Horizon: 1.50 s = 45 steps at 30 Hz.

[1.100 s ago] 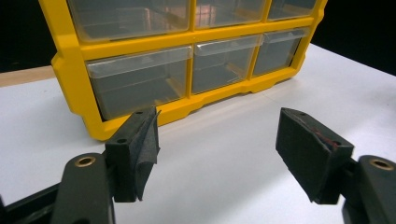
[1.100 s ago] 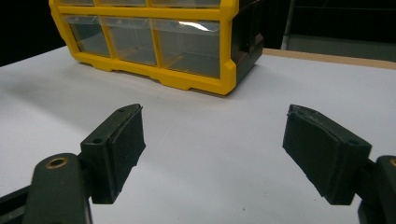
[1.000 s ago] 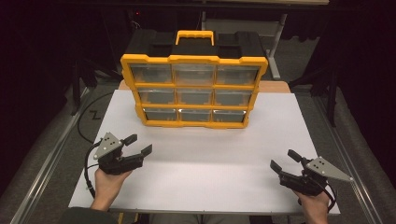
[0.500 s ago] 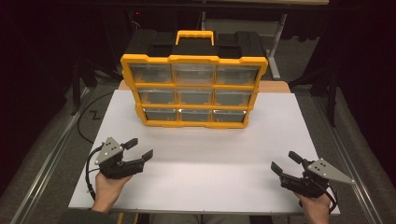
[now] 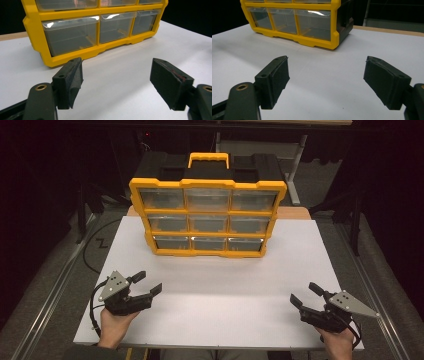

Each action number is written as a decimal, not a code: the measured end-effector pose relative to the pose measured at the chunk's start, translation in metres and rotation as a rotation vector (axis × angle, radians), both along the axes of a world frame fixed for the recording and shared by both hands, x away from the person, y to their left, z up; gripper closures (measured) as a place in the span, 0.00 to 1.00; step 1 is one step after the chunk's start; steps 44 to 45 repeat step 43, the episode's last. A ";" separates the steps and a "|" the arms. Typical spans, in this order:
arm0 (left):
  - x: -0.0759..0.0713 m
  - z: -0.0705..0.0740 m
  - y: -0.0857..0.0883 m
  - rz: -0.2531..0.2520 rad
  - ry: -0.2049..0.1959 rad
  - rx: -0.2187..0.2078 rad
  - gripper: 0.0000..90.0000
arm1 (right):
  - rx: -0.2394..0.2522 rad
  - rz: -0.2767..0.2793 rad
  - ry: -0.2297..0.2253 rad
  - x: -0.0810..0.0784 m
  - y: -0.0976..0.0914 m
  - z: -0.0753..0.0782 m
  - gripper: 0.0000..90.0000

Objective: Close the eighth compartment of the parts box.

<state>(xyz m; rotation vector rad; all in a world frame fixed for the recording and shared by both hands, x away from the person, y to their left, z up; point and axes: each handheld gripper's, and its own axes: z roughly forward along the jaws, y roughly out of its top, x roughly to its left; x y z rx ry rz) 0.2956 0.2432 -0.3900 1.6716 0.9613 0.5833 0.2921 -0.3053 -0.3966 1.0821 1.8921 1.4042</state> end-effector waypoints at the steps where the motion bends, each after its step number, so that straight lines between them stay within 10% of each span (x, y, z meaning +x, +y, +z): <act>1: 0.000 0.000 0.001 0.004 -0.001 0.001 0.30 | 0.001 -0.001 0.000 0.000 0.000 0.000 0.24; 45: 0.002 -0.006 -0.001 -0.017 0.033 -0.038 0.27 | 0.023 0.001 -0.005 0.002 0.001 -0.003 0.20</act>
